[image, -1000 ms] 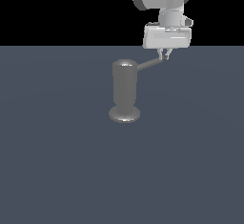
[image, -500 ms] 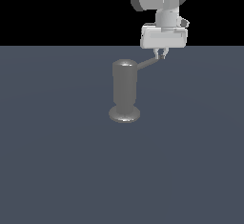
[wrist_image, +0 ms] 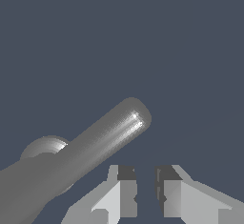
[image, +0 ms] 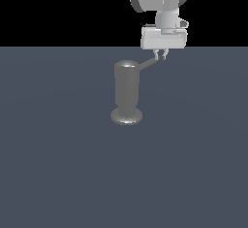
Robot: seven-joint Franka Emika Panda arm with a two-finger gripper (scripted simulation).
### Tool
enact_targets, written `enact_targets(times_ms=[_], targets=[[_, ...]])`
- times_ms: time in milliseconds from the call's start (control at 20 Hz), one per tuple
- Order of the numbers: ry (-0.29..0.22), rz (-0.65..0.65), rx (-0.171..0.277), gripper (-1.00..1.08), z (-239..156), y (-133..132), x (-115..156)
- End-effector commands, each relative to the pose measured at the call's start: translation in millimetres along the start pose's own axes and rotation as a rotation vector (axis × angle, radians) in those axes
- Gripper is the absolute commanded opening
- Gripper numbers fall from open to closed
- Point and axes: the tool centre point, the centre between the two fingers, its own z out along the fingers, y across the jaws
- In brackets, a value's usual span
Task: Turn on the faucet by rotating a designated handle.
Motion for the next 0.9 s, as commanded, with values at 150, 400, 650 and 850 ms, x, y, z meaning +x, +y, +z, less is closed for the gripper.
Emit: enact_targets(times_ms=[150, 400, 650, 850], targets=[[-0.009, -0.002, 0.005, -1.0, 12.5, -4.5, 7.8], [-0.01, -0.001, 0.005, -1.0, 13.2, -4.8, 12.9], [-0.01, -0.001, 0.005, -1.0, 13.5, -5.4, 17.3], [-0.011, 0.0, 0.005, -1.0, 13.9, -5.4, 19.6]])
